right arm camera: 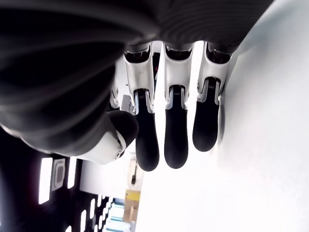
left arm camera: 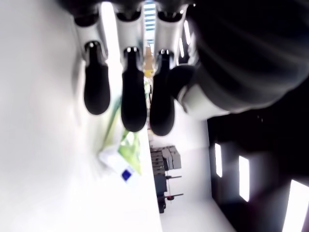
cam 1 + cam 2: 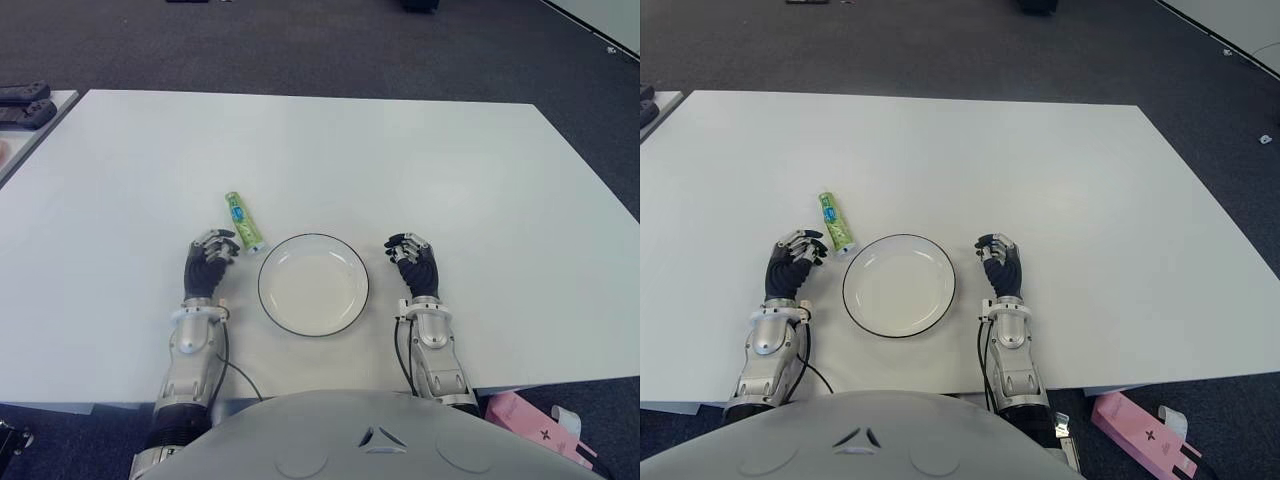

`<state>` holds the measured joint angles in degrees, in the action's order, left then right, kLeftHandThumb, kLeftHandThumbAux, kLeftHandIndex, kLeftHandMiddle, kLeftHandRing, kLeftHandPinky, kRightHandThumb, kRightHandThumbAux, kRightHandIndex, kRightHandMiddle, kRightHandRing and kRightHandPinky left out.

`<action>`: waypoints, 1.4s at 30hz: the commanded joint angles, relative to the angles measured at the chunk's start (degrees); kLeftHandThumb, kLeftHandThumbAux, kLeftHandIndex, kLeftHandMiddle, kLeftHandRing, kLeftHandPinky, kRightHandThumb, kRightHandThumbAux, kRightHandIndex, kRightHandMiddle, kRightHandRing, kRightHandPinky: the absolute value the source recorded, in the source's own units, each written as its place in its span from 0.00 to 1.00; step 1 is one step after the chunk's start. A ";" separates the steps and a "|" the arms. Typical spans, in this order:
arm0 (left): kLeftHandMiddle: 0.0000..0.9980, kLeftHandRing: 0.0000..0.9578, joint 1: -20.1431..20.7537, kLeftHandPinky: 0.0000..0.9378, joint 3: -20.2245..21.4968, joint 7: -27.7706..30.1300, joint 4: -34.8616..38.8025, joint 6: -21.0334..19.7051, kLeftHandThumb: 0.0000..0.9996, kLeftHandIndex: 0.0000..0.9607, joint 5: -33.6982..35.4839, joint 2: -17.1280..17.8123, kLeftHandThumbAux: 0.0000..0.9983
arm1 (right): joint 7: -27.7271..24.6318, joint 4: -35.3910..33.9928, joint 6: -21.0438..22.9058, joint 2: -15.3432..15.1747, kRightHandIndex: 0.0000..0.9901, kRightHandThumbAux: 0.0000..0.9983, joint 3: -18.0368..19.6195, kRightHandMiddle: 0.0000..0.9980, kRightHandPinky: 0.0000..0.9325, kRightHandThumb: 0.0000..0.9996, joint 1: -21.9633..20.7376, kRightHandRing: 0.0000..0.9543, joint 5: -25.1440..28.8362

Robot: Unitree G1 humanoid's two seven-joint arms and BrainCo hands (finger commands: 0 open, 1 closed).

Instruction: Put the toothpaste on the table into the plate.

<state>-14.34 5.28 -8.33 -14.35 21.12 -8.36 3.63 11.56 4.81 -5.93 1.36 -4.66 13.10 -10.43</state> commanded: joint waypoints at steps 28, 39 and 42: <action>0.53 0.59 18.26 0.54 -14.21 -26.91 -13.59 1.99 0.81 0.42 -42.98 29.68 0.69 | 0.73 2.70 0.31 0.41 0.43 0.73 -0.10 0.50 0.50 0.72 0.09 0.51 -0.27; 0.27 0.30 24.82 0.33 -21.11 -28.84 -18.69 1.59 0.54 0.20 -48.49 35.64 0.70 | 0.91 2.78 0.15 0.31 0.43 0.73 -0.30 0.50 0.50 0.72 0.32 0.51 -0.41; 0.19 0.21 27.70 0.25 -23.52 -29.52 -21.73 0.52 0.48 0.10 -50.92 36.89 0.67 | 0.87 2.75 0.10 0.27 0.43 0.73 -0.31 0.50 0.50 0.72 0.40 0.51 -0.38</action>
<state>10.55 -15.64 -36.85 -33.11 22.66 -56.55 39.10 12.53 6.16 -7.17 1.53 -5.09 12.73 -10.50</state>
